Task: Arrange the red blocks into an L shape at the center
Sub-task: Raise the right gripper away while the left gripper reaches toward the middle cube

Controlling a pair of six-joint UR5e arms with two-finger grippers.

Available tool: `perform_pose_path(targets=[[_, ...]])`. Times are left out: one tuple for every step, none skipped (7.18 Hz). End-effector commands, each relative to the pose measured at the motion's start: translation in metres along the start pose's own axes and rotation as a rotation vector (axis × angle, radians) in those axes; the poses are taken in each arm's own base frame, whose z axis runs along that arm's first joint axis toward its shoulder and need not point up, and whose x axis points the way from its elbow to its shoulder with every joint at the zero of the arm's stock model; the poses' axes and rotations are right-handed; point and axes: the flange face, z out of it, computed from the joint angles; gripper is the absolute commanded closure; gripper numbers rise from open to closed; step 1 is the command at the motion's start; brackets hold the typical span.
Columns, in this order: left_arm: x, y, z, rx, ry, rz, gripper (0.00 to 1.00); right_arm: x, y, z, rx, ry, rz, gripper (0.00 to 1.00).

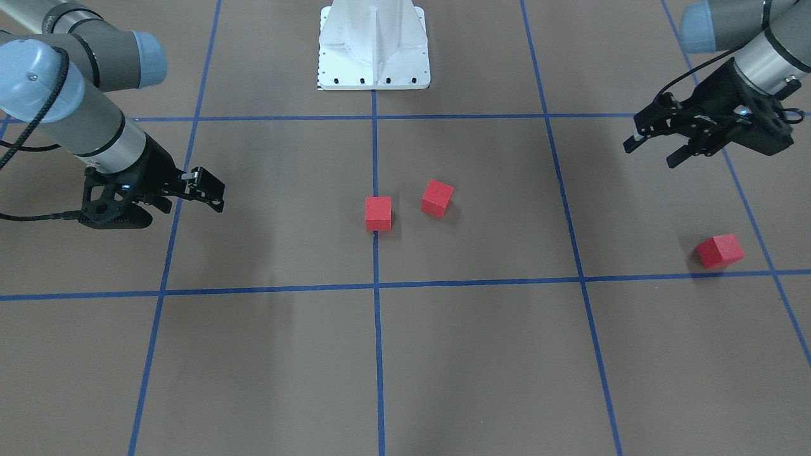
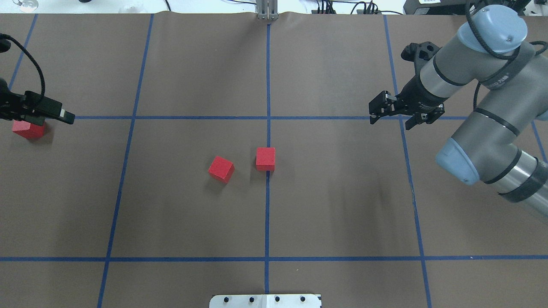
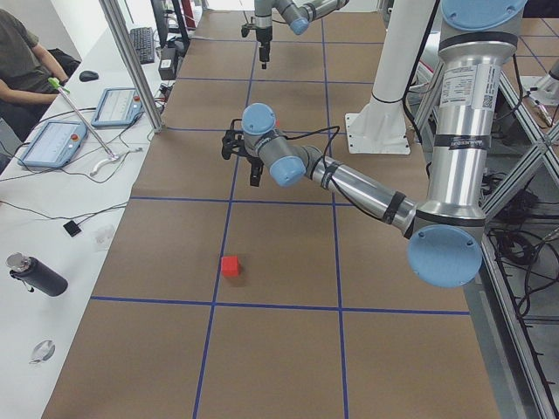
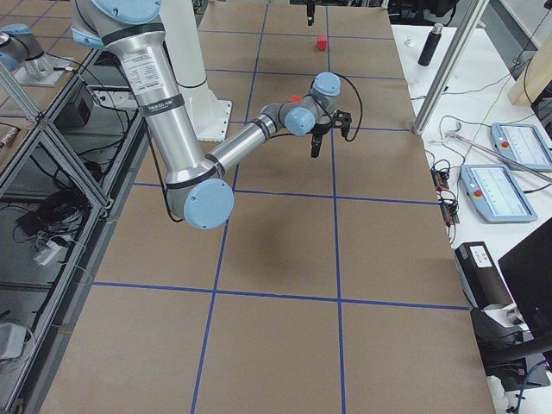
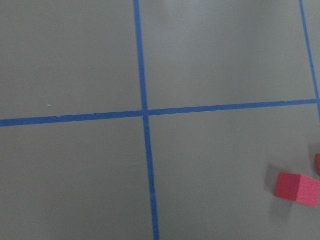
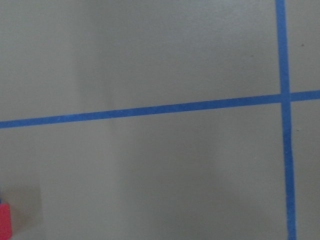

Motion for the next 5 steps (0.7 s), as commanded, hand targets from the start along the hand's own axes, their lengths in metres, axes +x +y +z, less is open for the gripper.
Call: perform_pose_path(targets=[[0.077,0.025,0.068,0.008,-0.03,0.067,0.0,0.056,0.001,-0.009,0.004,0.026,-0.003,0.0],[0.11,0.038,0.104,0.017,-0.047,0.126,0.02,0.097,-0.002,-0.012,0.006,0.058,-0.061,0.0],[0.162,0.046,0.132,-0.026,-0.022,0.169,0.05,0.114,0.0,-0.009,-0.001,0.077,-0.093,0.0],[0.199,0.029,0.145,-0.022,-0.056,0.215,0.14,0.117,0.001,-0.008,-0.004,0.079,-0.092,0.0],[0.228,0.011,0.159,-0.024,-0.08,0.306,0.08,0.118,0.0,-0.007,-0.004,0.082,-0.092,0.0]])
